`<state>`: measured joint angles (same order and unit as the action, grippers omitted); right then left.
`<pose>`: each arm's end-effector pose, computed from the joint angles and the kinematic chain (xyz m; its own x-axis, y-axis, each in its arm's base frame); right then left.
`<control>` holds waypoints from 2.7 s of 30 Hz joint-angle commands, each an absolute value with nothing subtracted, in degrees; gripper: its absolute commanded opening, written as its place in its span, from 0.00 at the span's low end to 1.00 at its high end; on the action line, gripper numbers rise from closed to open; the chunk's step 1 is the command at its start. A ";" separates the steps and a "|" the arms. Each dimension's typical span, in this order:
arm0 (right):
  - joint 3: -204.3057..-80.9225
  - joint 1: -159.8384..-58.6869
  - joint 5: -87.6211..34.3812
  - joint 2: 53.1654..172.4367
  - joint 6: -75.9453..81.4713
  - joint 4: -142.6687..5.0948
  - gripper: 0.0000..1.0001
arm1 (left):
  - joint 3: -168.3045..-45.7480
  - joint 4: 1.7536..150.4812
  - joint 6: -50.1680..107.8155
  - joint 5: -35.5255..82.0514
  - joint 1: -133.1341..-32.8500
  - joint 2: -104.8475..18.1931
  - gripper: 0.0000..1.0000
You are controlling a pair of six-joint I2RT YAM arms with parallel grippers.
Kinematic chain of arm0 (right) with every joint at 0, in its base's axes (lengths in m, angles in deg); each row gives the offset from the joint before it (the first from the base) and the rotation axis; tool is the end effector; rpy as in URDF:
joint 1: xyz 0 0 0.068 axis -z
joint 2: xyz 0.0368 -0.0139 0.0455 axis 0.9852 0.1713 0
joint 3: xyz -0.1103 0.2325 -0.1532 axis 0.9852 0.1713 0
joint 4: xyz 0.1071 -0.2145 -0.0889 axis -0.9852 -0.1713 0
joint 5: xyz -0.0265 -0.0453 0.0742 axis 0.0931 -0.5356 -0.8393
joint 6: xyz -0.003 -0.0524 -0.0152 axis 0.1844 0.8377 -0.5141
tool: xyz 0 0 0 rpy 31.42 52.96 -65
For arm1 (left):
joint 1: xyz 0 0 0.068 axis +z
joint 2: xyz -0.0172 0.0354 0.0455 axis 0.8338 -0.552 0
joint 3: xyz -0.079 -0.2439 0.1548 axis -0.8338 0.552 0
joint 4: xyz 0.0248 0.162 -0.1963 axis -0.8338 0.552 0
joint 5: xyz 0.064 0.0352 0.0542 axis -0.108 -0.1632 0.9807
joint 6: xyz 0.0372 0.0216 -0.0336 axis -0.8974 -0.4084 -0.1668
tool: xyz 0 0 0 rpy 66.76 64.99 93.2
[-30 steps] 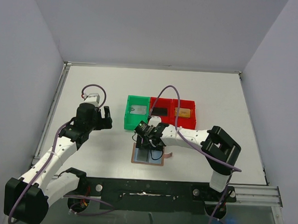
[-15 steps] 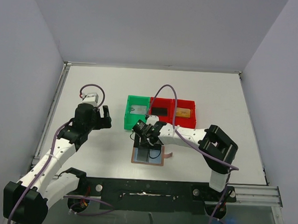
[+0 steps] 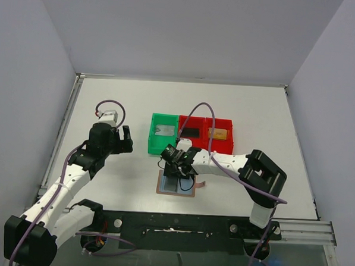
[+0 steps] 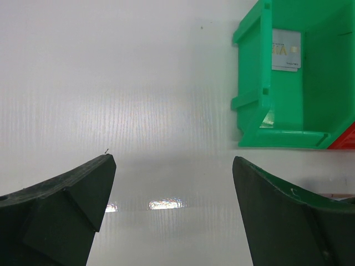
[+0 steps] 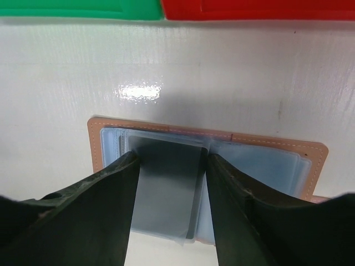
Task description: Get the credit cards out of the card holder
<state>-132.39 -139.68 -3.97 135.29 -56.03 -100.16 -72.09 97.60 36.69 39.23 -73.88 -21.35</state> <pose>0.1859 0.2972 0.1935 -0.9145 0.1801 -0.3622 0.1087 0.9719 0.2088 0.1753 -0.0498 0.2744 -0.5874 -0.1617 -0.7930 -0.0037 0.9803 -0.1972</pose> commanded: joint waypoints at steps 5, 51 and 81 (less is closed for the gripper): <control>-125.10 -139.49 -6.50 133.45 -59.14 -91.28 0.44 | -72.74 94.21 35.71 38.06 -73.40 -21.59 0.88; -95.11 -130.91 -25.35 126.57 -65.94 -43.19 0.00 | -61.51 83.18 60.94 10.37 -88.37 -27.30 0.65; -95.74 -130.84 -25.35 119.04 -62.10 -43.71 0.00 | -57.53 78.49 64.53 12.45 -90.68 -28.45 0.58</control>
<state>-94.79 -131.05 -25.83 121.19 -63.89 -43.55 -57.64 82.58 64.64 13.28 -90.14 -28.28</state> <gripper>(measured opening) 0.042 0.585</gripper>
